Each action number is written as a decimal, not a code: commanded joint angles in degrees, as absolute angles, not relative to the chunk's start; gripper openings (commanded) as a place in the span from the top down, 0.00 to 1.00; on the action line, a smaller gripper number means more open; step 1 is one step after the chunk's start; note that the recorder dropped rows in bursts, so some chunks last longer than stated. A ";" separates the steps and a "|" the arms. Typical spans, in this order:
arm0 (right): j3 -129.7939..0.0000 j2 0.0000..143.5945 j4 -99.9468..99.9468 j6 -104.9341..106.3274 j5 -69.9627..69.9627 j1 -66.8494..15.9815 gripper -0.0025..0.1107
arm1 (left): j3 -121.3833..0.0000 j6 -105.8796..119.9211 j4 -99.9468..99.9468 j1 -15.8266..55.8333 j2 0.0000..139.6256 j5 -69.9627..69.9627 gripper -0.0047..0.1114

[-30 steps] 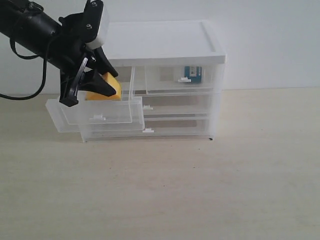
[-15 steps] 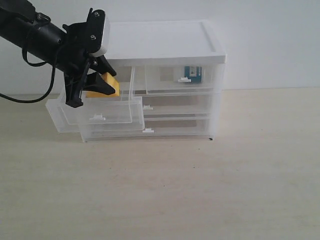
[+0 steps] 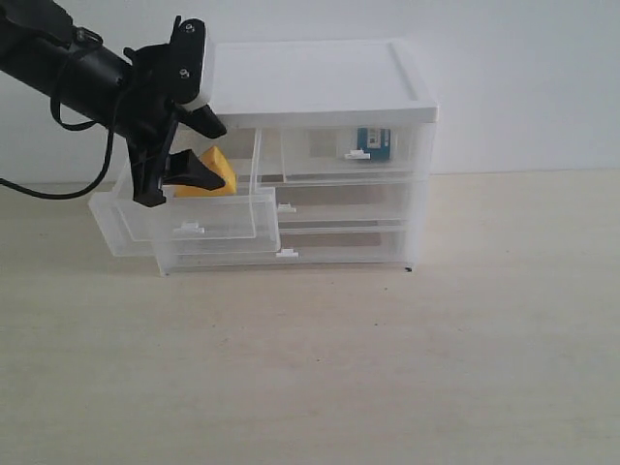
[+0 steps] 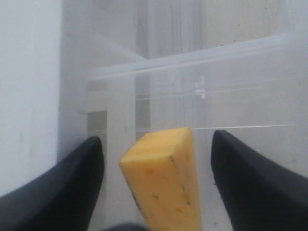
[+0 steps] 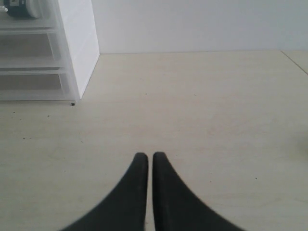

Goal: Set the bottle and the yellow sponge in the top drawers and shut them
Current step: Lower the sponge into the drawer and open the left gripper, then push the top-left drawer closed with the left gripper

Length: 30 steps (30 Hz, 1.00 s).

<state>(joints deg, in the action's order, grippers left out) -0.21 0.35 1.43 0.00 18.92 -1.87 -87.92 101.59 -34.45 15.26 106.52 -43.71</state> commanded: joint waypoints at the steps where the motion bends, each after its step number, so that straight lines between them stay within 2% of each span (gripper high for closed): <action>1: 0.00 0.00 1.18 0.00 18.40 -1.71 0.97 | -88.22 101.36 -35.57 15.10 105.94 -40.38 0.42; 10: 0.00 0.00 1.18 0.00 18.47 -1.71 0.97 | -88.22 99.87 -35.57 15.10 100.44 -40.09 0.42; 14: 0.00 0.00 1.18 0.00 18.47 -1.71 0.97 | -88.22 93.68 -35.46 15.10 97.13 -48.93 0.44; 15: 0.00 0.00 1.18 0.00 18.47 -1.71 0.97 | -88.22 92.03 -35.36 15.10 96.82 -49.51 0.47; 16: 0.00 0.00 1.18 0.00 18.47 -1.71 0.97 | -88.22 86.39 -35.35 15.10 95.79 -50.13 0.59; 17: 0.00 0.00 1.18 0.00 18.47 -1.71 0.97 | -88.22 83.86 -35.21 15.10 95.42 -50.71 0.66; 19: 0.00 0.00 1.18 0.00 18.47 -1.71 0.97 | -88.22 76.87 -33.07 15.10 94.02 -53.88 0.92; 24: 0.00 0.00 1.18 0.00 18.47 -1.71 0.97 | -88.09 69.01 -27.26 15.22 92.99 -69.48 0.92; 30: 0.00 0.00 1.18 0.00 18.47 -1.71 0.97 | -86.54 67.30 -27.11 15.22 92.99 -69.96 0.89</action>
<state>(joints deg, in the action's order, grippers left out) -0.21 0.35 1.43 0.00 18.92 -1.87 -87.54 68.58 -27.02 15.20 93.48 -69.61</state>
